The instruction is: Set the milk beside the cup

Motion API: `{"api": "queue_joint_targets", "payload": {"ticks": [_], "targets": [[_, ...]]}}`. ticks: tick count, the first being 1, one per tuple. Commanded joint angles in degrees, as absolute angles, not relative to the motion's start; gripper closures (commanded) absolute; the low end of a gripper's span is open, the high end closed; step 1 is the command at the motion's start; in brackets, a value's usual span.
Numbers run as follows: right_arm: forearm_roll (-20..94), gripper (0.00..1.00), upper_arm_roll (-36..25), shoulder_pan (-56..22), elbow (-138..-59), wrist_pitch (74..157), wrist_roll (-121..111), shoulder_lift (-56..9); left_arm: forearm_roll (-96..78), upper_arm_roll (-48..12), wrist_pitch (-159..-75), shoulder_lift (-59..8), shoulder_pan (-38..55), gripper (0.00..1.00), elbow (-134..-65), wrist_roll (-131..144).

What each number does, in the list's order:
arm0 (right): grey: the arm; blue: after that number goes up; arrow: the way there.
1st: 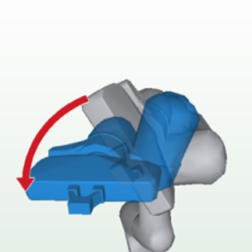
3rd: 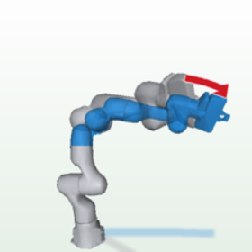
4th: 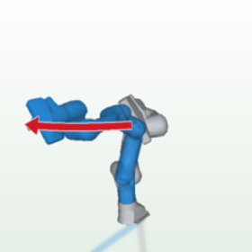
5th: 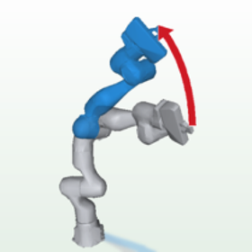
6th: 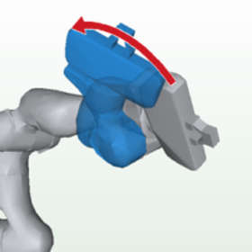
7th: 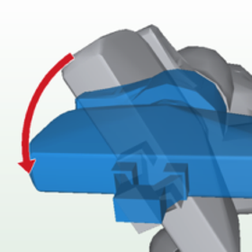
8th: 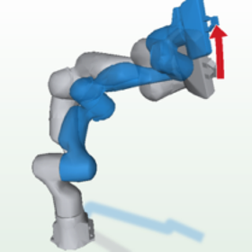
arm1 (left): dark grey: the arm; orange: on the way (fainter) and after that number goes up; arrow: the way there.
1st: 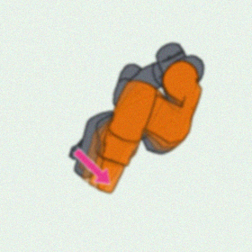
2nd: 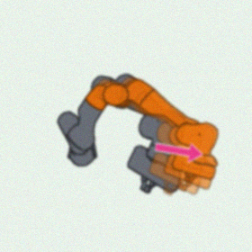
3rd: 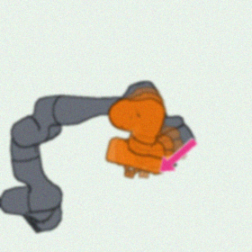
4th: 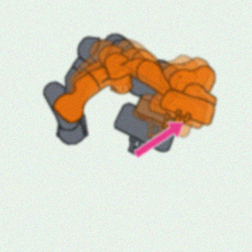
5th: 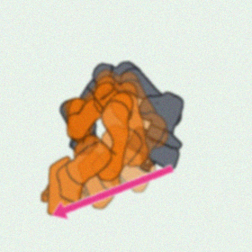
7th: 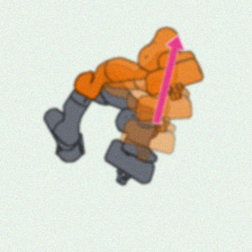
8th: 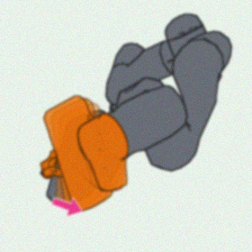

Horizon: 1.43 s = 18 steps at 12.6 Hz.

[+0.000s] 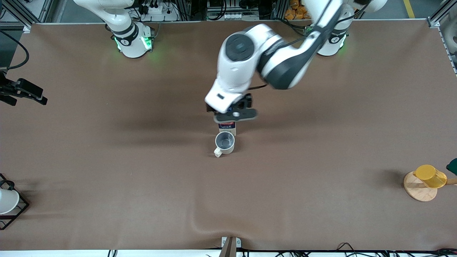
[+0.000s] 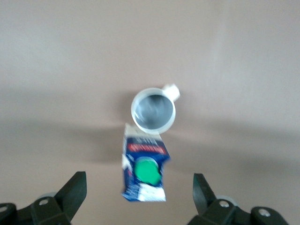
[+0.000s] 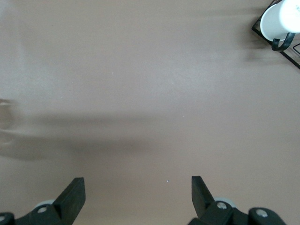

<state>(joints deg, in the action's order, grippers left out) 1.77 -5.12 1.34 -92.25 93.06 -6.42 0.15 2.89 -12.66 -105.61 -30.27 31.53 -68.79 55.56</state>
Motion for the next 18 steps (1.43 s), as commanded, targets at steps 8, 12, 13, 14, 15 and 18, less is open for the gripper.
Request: {"api": "queue_joint_targets", "payload": {"ticks": [8, 12, 13, 14, 15, 18], "targets": [[0.09, 0.0, -5.27, 0.97, -90.79, 91.93, -6.33, -0.88, 3.69, -13.88, -96.43, -17.95, 5.21, 0.0, -73.99, 36.34], [0.09, 0.0, -5.27, 0.97, -90.88, 91.93, -6.33, -0.88, 2.99, -9.96, -95.1, -6.63, 0.35, 0.0, -84.68, 18.5], [0.09, 0.0, -5.27, 0.97, -90.79, 91.93, -6.33, -0.88, 2.9, -7.76, -94.84, -2.42, 1.22, 0.0, -88.55, 15.93], [0.09, 0.0, -5.27, 1.05, -90.79, 91.93, -6.33, -0.88, 2.81, -7.3, -93.53, 0.06, 1.14, 0.0, -90.86, 13.12], [0.09, 0.0, -5.27, 1.05, -90.79, 91.93, -6.33, -0.88, 2.81, -6.77, -90.21, 0.87, 1.23, 0.0, -90.88, 9.18], [0.09, 0.0, -5.27, 1.14, -90.88, 91.93, -6.33, -0.88, 2.55, -4.92, -87.71, 1.84, 3.25, 0.0, -90.44, 3.51]]}}
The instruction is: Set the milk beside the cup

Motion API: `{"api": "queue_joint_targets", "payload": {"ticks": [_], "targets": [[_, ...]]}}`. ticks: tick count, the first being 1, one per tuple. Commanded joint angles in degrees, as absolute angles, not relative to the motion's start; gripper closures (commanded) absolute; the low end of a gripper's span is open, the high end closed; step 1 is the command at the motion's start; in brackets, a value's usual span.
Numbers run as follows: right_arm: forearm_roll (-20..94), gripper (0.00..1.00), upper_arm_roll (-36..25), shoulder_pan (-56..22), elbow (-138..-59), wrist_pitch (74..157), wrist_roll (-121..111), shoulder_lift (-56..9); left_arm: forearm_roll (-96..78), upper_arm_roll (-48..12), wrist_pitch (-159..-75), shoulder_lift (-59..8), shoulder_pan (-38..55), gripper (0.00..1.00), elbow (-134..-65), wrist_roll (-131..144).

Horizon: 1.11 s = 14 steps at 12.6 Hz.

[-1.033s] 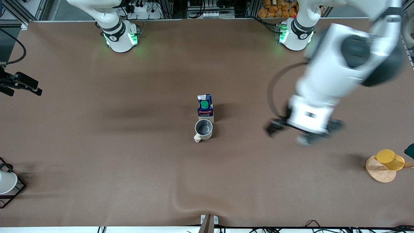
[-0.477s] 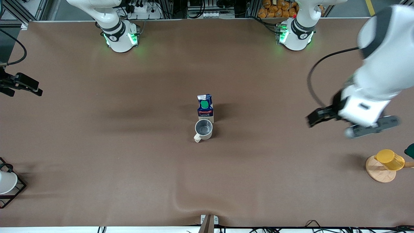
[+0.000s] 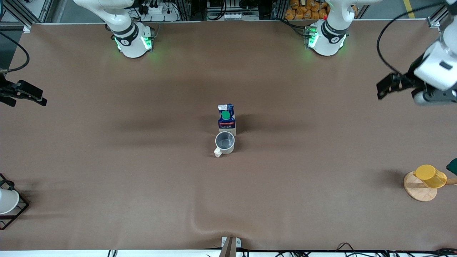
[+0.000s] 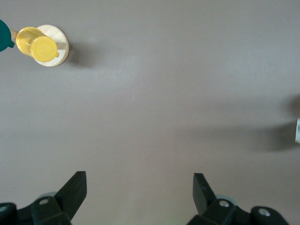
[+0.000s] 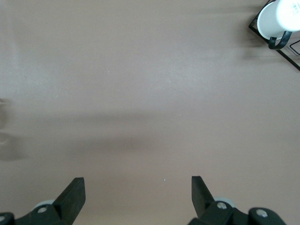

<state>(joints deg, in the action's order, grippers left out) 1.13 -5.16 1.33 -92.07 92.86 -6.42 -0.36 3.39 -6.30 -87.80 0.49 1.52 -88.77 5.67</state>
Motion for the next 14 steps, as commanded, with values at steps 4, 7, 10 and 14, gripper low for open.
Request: {"api": "queue_joint_targets", "payload": {"ticks": [4, 7, 10, 14], "targets": [[0.09, 0.0, -5.27, 1.14, -90.88, 91.85, -6.33, -0.97, -1.32, -2.46, -85.62, 1.76, 3.78, 0.0, -87.64, 3.25], [0.09, 0.0, -5.27, 1.23, -91.14, 91.85, -6.42, -0.97, -1.32, -2.2, -83.41, 1.41, 3.96, 0.0, -86.57, 0.63], [0.09, 0.0, -5.27, 1.23, -91.14, 91.85, -6.42, -0.88, -0.62, -2.28, -82.62, 0.97, 3.87, 0.0, -86.22, -1.14], [0.09, 0.0, -5.27, 1.14, -91.14, 91.85, -6.33, -0.97, -0.79, -2.46, -82.62, 0.88, 3.69, 0.0, -86.13, -1.32]]}}
